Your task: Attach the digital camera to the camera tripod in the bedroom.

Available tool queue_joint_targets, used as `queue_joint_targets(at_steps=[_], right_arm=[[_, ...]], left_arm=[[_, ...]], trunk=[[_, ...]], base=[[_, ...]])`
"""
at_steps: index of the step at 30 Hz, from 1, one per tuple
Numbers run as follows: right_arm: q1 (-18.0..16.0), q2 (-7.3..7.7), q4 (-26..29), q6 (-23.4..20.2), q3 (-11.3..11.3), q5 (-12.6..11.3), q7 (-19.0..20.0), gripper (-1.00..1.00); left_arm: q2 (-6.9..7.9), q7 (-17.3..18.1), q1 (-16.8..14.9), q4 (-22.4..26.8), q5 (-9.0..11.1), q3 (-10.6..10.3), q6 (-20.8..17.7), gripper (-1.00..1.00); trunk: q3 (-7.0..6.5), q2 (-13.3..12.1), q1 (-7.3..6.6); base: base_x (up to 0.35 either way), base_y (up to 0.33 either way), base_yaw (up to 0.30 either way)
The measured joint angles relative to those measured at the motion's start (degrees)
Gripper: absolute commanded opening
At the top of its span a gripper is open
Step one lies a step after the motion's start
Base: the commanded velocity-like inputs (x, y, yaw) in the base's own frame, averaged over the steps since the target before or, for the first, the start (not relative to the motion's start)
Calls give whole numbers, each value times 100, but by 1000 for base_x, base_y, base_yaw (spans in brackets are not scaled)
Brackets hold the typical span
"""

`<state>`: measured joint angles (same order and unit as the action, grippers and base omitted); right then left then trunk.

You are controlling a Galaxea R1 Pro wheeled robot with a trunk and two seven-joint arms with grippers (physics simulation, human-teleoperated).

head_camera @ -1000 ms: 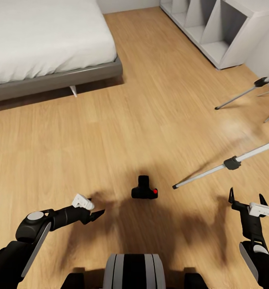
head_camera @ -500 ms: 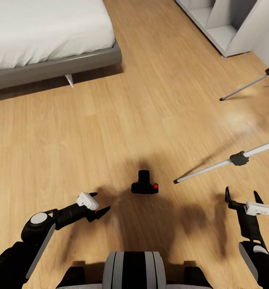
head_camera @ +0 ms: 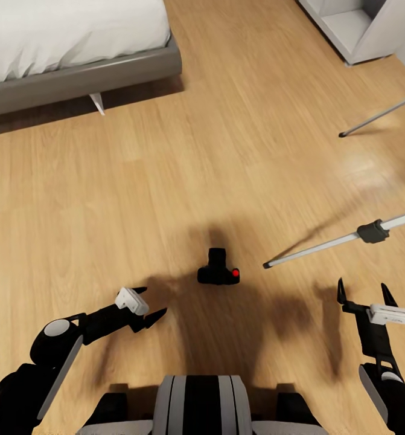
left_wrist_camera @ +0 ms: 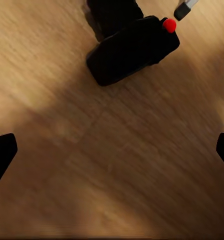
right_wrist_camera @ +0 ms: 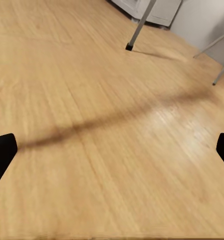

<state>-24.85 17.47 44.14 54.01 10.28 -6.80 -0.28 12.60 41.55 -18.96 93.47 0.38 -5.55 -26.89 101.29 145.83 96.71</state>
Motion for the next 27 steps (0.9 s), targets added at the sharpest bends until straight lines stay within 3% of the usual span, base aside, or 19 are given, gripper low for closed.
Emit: queue_joint_targets(at_steps=[16, 27], right_arm=[[0, -17, 0, 75, -7, 0, 4, 100], [0, -18, 0, 70, -27, 1, 18, 100]], left_arm=[[-21, -1, 0, 7, 8, -35, 20, 100], [-32, -23, 0, 8, 9, -65, 55, 100]], trunk=[[355, 21, 41], [369, 36, 69]], base=[[0, 0, 0], [0, 0, 0]])
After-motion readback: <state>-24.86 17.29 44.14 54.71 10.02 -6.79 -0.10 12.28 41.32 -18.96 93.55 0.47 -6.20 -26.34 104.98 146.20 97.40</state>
